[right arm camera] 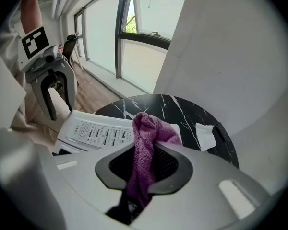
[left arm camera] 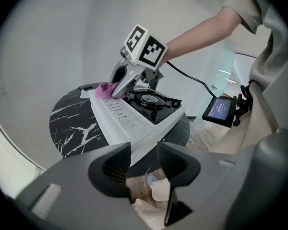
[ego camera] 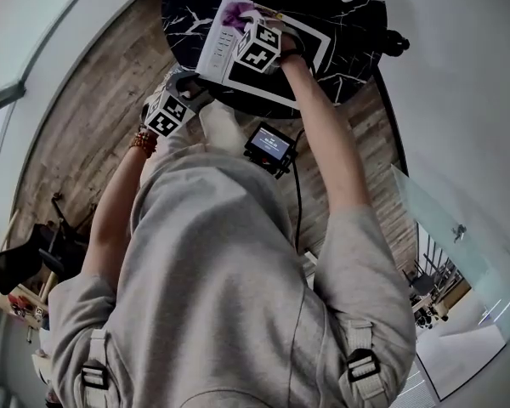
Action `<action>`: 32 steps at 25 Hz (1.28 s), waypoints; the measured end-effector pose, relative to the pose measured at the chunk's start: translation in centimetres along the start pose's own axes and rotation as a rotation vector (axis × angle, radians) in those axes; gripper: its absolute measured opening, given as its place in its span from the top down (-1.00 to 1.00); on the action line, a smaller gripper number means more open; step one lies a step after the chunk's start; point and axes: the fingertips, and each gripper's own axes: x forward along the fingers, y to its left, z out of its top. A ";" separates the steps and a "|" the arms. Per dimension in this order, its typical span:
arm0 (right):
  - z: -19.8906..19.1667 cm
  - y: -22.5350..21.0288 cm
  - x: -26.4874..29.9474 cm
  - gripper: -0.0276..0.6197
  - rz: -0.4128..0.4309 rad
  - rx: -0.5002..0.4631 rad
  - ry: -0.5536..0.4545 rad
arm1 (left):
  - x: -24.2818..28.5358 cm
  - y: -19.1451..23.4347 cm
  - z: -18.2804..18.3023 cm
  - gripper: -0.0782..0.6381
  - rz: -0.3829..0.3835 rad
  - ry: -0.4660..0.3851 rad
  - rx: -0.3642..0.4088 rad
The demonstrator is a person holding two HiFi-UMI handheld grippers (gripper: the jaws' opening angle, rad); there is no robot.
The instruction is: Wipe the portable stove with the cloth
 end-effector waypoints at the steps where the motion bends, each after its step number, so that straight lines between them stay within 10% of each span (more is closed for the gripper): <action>1: 0.1 0.6 -0.1 0.65 0.011 0.007 -0.002 | 0.0 0.0 0.0 0.30 0.004 0.000 -0.001; 16: 0.8 12.0 -2.6 0.66 0.216 -0.084 -0.052 | 0.2 0.4 0.0 0.33 0.030 0.022 0.009; 23: 1.2 15.0 -4.8 0.65 0.471 -0.196 -0.068 | 0.1 0.0 0.0 0.31 0.020 0.034 0.010; 27: 2.8 6.0 -4.9 0.65 0.273 0.025 -0.202 | -0.1 0.3 0.5 0.29 0.013 0.028 0.034; 32: 0.0 -2.6 -2.5 0.64 -0.008 0.094 -0.090 | 0.4 0.3 0.8 0.29 0.013 0.029 0.036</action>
